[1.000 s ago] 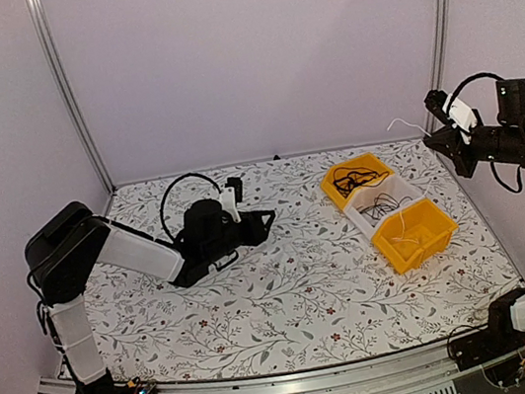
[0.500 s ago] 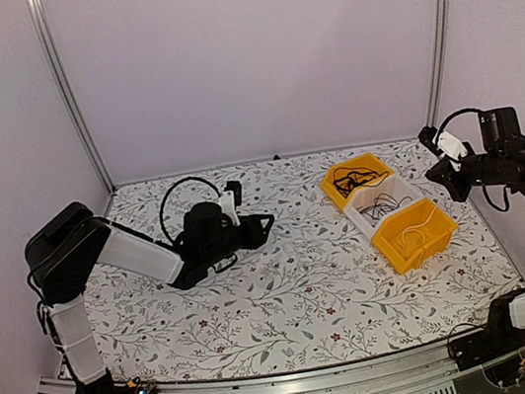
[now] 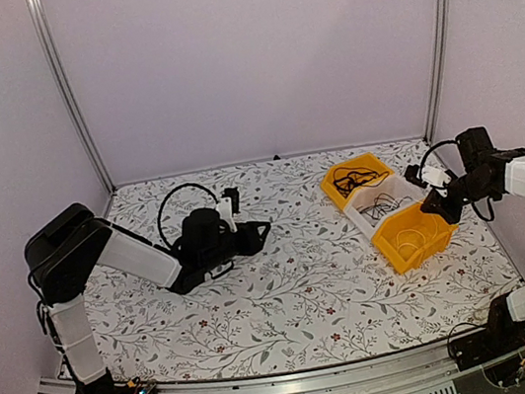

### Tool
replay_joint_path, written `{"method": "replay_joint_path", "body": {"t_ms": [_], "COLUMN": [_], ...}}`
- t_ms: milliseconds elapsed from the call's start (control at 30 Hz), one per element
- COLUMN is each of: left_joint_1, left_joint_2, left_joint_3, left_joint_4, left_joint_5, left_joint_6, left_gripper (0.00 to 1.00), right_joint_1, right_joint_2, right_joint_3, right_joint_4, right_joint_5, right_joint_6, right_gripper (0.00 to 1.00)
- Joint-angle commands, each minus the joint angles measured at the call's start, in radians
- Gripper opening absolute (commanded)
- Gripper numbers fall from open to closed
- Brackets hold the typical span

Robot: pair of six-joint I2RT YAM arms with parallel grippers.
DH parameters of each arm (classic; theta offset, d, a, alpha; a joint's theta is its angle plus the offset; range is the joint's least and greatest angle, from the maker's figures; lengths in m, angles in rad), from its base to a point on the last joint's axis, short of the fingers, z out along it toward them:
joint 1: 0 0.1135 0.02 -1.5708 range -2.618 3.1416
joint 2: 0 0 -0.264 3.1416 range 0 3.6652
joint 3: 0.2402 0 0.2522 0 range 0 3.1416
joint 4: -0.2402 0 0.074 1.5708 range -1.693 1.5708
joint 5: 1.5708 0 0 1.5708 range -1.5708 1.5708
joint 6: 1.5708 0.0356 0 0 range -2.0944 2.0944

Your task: Untangle the cables

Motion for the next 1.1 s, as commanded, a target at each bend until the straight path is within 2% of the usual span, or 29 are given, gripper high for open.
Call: {"method": "replay_joint_path", "body": {"t_ms": [0,233,400,567,767,1067], "left_joint_1": [0.02,0.032,0.038,0.046,0.053,0.053], "left_joint_2": [-0.014,-0.012,-0.021,-0.032,-0.022,0.009], "left_joint_3": [-0.012,-0.024,-0.041,-0.057,-0.05,-0.031], "left_joint_4": [0.027,0.036,0.039,0.039,0.042,0.061], "left_joint_5": [-0.002,0.004,0.011,0.011,0.019,0.038], "left_joint_6": [-0.007,-0.011,-0.017,-0.015,-0.019,-0.044], "left_gripper": [0.48,0.48,0.48,0.48,0.48,0.48], "right_joint_1": [-0.003,-0.001,0.0,0.011,0.031,0.03], "right_joint_2": [0.041,0.19,0.326,0.363,0.211,0.016], "right_joint_3": [-0.003,0.072,0.155,0.161,0.055,0.037], "right_joint_4": [-0.042,-0.125,-0.159,-0.164,-0.072,-0.073], "right_joint_5": [0.016,0.041,0.048,0.07,0.123,0.082], "right_joint_6": [-0.119,-0.197,-0.169,-0.166,-0.263,-0.278], "right_gripper": [0.0,0.0,0.0,0.0,0.0,0.0]}}
